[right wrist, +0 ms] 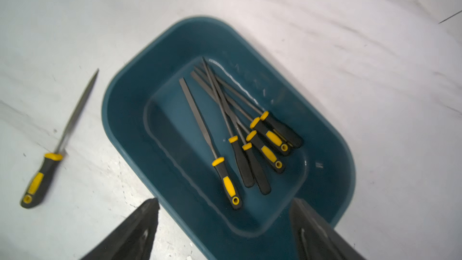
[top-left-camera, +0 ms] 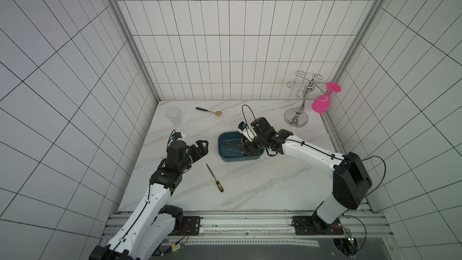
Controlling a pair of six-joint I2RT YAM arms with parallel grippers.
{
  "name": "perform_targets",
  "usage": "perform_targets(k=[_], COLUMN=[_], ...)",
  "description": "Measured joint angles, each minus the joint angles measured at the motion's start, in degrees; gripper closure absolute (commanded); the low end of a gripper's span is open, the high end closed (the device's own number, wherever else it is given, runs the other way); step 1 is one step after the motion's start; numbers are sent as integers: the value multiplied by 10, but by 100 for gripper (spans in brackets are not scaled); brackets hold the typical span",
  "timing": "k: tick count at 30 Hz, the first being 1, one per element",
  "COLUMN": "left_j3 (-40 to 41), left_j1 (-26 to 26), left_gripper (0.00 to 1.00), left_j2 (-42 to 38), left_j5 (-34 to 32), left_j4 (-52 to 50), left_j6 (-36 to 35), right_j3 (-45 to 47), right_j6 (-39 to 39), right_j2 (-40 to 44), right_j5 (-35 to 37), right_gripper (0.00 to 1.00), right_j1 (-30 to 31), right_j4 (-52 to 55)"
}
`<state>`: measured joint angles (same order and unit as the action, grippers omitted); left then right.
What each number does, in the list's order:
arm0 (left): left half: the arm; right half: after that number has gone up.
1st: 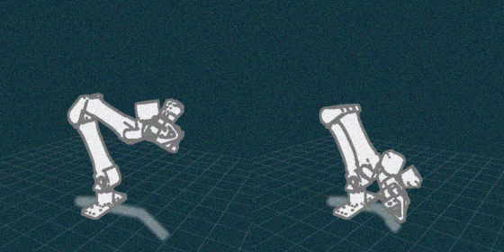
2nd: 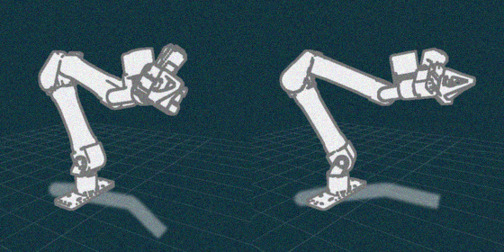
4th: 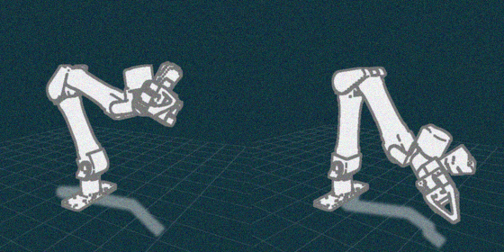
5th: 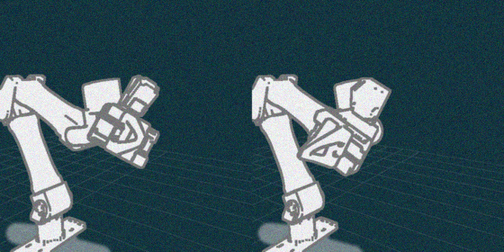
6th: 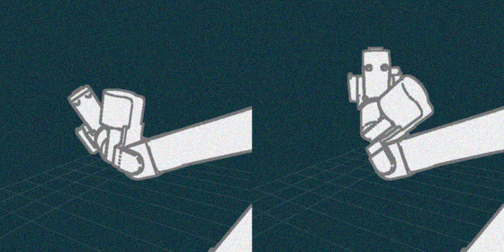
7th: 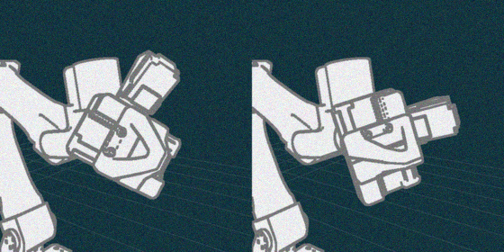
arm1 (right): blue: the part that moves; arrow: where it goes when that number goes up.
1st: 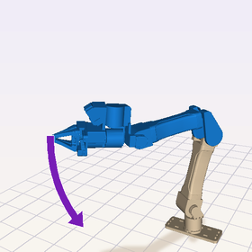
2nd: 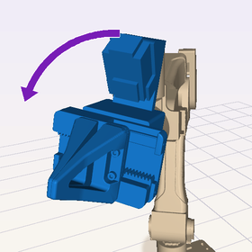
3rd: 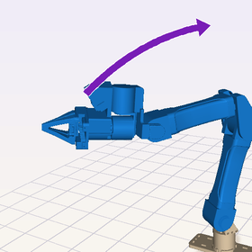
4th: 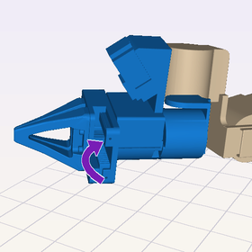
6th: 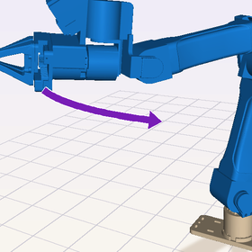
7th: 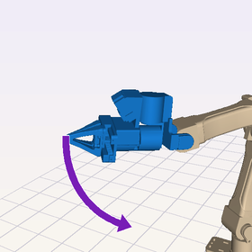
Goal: Put the file tool into the storage box
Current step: Place the file tool in the storage box, then pick up the file tool from the center of the board.
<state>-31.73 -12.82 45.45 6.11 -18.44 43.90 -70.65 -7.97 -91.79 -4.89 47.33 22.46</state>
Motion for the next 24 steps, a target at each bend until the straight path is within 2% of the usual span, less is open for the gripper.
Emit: perform_targets(k=[6,10,14,18,21,24], left_j3=[-6,-24,-91,-150,-161,-135], left_j1=[25,36,41,44,44,44], left_gripper=[1,1,2,2,2,2], left_j2=[-27,-15,25,80,129,175], left_j5=[-31,-28,-1,38,55,65], left_j4=[-22,-37,-64,-83,-99,-98], left_j6=[-16,-39,-59,-79,-74,-48], right_j3=[117,190,224,235,235,234], right_j6=[71,123,174,224,266,303], right_j2=[145,188,190,185,165,124], right_j5=[75,82,75,85,91,97], right_gripper=[1,1,4,6,10,14], right_j1=[49,67,71,116,153,186], right_j4=[-71,-91,-94,-94,-101,-108])
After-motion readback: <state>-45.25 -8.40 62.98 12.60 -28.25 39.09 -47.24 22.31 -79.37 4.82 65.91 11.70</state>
